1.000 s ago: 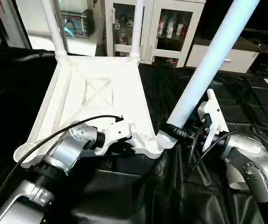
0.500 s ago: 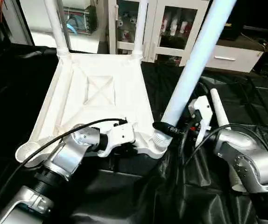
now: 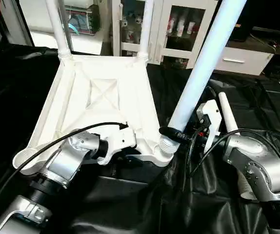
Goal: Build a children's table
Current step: Pick table leg, then insert table leg to table base
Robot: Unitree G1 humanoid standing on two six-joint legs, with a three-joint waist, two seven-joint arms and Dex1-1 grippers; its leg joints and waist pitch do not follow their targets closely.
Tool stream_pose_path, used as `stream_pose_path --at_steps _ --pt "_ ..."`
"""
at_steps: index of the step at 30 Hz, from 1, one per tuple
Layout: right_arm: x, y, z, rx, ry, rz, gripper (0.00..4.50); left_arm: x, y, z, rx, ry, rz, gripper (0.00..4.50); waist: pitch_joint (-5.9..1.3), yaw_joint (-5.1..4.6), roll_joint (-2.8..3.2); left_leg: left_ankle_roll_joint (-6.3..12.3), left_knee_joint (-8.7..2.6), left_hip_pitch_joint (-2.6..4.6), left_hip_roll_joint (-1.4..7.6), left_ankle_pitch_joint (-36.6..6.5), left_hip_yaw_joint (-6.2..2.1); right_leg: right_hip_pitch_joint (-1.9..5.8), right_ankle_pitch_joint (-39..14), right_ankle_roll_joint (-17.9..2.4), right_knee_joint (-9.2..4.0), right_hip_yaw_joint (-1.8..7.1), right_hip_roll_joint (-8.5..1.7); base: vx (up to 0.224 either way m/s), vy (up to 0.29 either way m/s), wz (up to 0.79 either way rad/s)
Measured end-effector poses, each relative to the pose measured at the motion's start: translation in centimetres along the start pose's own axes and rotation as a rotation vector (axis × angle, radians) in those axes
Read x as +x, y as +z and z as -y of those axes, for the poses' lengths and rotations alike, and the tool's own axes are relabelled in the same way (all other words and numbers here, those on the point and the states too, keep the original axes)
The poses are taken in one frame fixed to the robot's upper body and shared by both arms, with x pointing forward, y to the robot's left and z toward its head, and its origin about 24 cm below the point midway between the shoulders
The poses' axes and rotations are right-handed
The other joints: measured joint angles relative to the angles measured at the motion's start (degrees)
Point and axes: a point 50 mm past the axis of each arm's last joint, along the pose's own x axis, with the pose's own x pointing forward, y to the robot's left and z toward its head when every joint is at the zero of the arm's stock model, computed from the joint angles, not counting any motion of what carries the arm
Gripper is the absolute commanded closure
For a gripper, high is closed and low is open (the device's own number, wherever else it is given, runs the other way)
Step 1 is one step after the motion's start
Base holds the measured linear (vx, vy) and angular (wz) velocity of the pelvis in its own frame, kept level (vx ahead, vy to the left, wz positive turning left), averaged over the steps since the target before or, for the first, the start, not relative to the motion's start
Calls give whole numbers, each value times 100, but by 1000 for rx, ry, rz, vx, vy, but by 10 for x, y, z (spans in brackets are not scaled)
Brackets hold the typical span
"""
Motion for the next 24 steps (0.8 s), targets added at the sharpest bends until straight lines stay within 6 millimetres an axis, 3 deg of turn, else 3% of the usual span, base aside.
stream_pose_path --at_steps 5,18,24 --pt "0 0 0 0 1 0 262 -3 -3 -3 6 -8 -15 342 0 9 0 -7 0 2 0 4 -1 1 3 -5 2 0 0 0 0 0" --pt "0 -1 0 -2 15 -7 262 -2 -5 -8 13 -24 -19 442 -3 15 1 -15 -2 7 0 8 -1 6 11 -16 6 -1 0 0 0 0" --pt "2 -4 0 3 13 -29 262 -3 -5 -7 34 -53 -33 450 -3 9 1 -15 -3 7 -1 6 0 6 11 -16 1 0 0 0 0 0"
